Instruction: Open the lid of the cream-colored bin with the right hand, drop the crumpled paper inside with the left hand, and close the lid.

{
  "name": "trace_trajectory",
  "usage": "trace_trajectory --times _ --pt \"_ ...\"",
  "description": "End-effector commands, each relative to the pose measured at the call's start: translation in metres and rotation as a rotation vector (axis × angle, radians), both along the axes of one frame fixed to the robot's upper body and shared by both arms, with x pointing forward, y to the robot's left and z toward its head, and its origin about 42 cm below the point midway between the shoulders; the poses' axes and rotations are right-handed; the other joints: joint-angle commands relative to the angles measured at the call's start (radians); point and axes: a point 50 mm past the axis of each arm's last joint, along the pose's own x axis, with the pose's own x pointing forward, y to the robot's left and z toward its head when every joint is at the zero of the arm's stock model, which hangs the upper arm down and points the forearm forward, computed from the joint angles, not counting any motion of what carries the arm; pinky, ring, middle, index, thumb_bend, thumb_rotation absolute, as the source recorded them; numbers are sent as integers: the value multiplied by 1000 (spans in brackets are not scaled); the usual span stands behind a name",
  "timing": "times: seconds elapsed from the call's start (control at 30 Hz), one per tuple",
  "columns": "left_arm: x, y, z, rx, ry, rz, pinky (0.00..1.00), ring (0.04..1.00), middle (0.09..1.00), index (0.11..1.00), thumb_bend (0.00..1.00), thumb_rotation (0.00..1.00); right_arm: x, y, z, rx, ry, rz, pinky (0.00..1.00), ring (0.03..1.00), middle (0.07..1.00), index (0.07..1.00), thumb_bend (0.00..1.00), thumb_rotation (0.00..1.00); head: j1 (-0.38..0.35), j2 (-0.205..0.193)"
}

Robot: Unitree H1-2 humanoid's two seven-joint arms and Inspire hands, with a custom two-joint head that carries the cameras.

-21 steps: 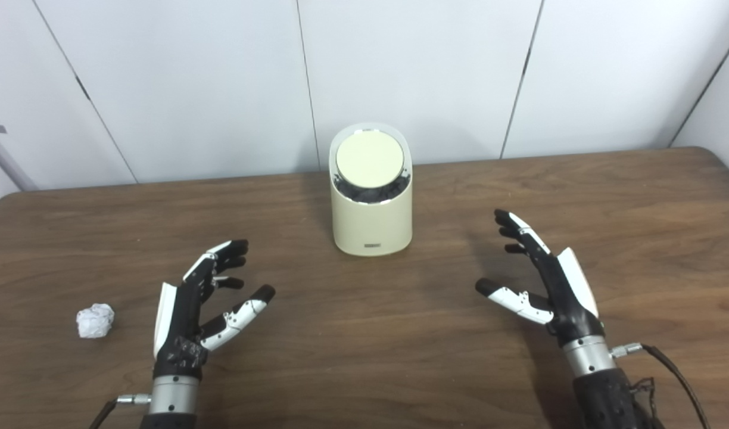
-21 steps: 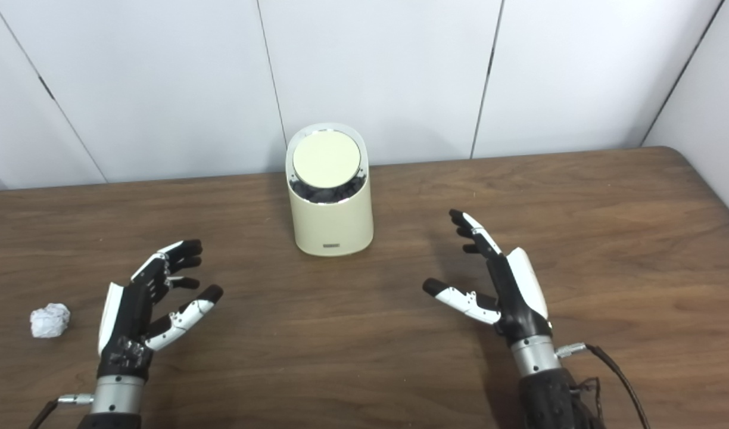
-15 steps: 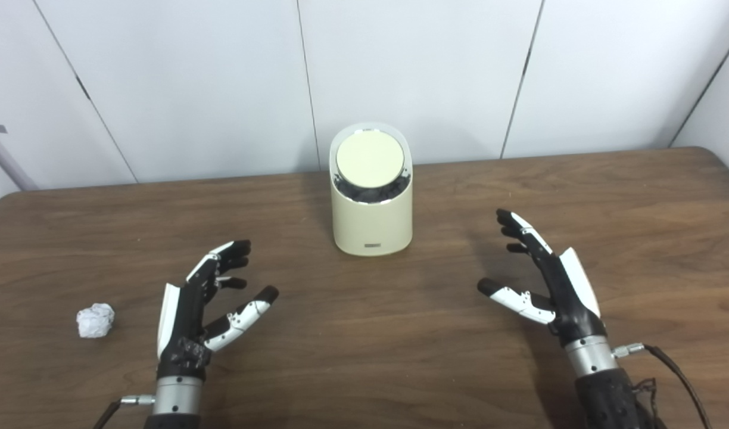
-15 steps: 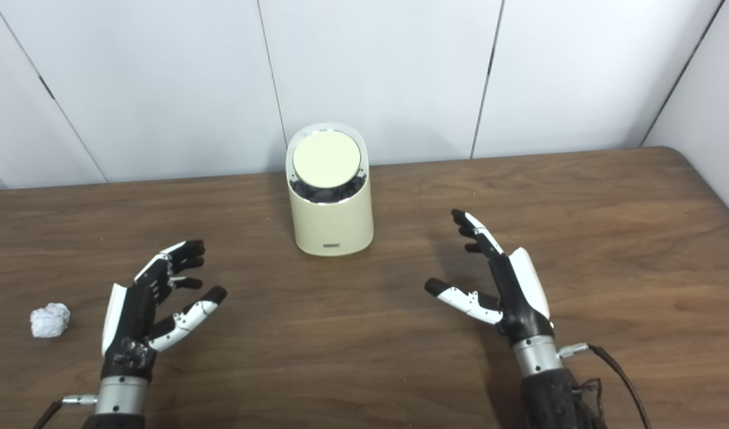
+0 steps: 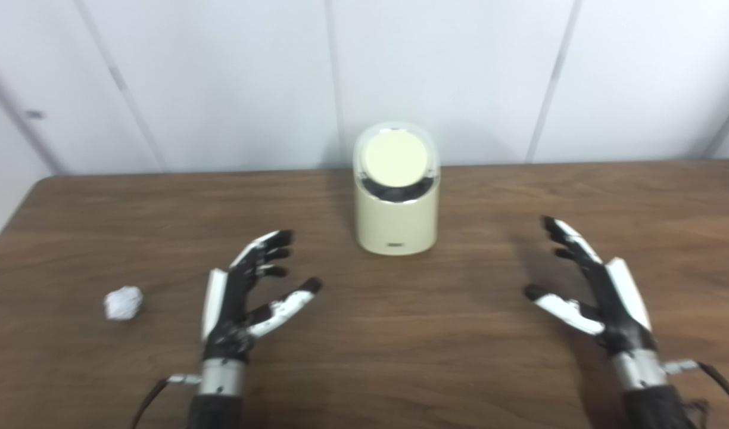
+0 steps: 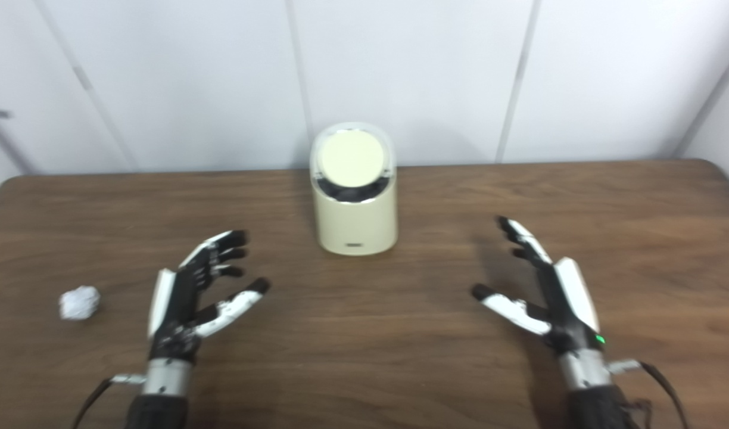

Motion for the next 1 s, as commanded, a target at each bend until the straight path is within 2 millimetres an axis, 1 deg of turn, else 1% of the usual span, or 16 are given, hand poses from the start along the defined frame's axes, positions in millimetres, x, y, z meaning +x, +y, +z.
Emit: trace_trajectory --times 0.0,0.07,0.2,0.63,0.8,0.9,0.97 --pt "5 -3 16 -4 -76 7 644 754 782 776 798 368 7 -4 15 -4 -75 23 825 889 904 909 757 768 1 -2" --pt "5 -3 16 -6 -74 7 650 760 785 780 799 367 7 -4 14 -1 -73 24 831 893 907 911 757 769 -4 -3" --pt "5 1 15 3 -72 14 646 758 785 780 797 373 7 1 12 -2 -70 21 821 889 903 905 756 769 -38 -21" --pt "9 12 6 0 -69 14 640 761 783 783 785 356 10 15 14 -10 -85 16 804 873 890 894 773 748 -85 -59" --pt "12 15 4 10 -68 9 640 764 787 788 767 347 14 22 22 -20 -107 -2 776 852 870 882 777 758 -103 -68" --pt "14 17 2 17 -65 10 640 761 787 787 773 363 18 25 28 -25 -102 -24 791 855 868 875 774 755 -111 -78" --pt "14 17 1 16 -63 13 637 757 783 783 785 373 21 26 32 -31 -97 -35 820 871 872 879 785 769 -115 -80"
